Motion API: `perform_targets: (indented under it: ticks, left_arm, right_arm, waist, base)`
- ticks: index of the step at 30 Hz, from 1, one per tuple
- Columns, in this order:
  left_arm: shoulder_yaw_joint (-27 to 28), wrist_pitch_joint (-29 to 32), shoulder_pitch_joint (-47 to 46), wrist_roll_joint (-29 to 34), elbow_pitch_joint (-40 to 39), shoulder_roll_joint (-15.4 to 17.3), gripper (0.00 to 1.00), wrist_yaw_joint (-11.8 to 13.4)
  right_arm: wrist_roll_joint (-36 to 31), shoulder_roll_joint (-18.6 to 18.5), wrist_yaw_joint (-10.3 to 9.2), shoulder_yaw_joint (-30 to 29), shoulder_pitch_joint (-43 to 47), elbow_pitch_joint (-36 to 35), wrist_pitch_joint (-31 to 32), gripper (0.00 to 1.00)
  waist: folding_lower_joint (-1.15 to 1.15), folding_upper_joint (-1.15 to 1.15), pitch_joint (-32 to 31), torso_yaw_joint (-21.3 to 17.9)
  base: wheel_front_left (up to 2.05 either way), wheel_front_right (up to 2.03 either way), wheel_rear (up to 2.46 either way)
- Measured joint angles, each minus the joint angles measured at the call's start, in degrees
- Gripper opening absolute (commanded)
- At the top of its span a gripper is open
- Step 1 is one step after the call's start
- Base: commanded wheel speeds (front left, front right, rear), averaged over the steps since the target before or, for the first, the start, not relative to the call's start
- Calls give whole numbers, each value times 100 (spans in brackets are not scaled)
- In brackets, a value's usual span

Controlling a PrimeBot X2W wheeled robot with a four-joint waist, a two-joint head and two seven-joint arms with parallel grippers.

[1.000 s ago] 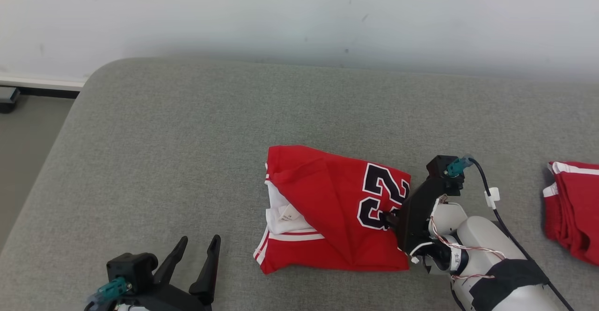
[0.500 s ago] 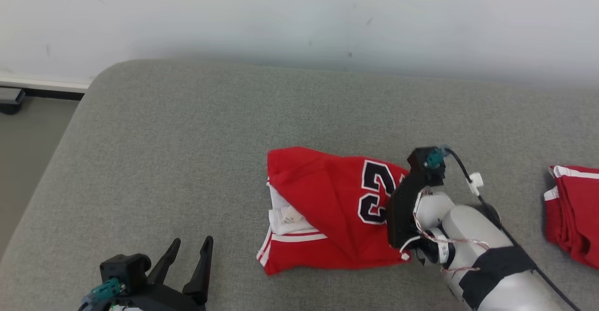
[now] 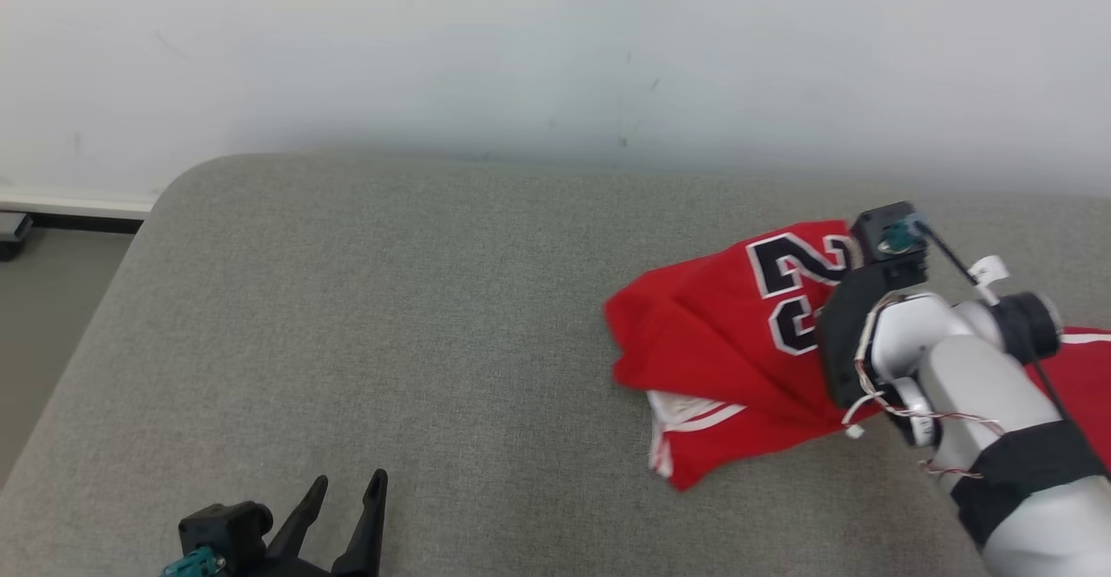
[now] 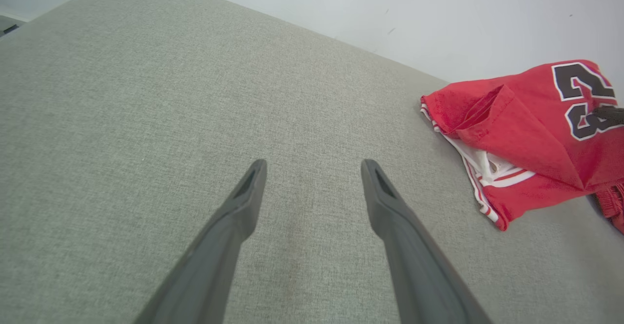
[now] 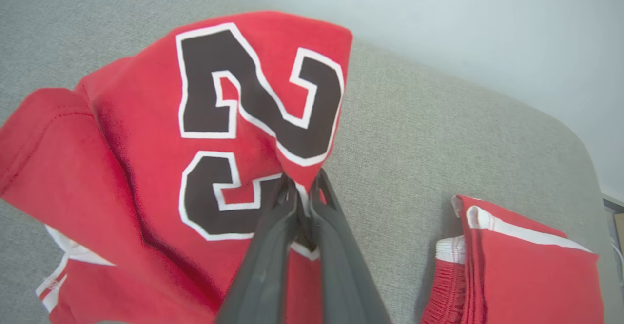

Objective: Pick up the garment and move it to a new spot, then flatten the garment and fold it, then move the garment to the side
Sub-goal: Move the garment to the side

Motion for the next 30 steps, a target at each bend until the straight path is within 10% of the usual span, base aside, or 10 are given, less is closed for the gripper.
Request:
perform_targets:
  ticks: [30]
  left_arm:
    - [140,-68,133,-25,-197,60,100,51]
  right_arm:
    - [-542,-436,0,-1135,944,-1759,648,0]
  waist:
    - [0,0,46,-459]
  base:
    - [0,0,0]
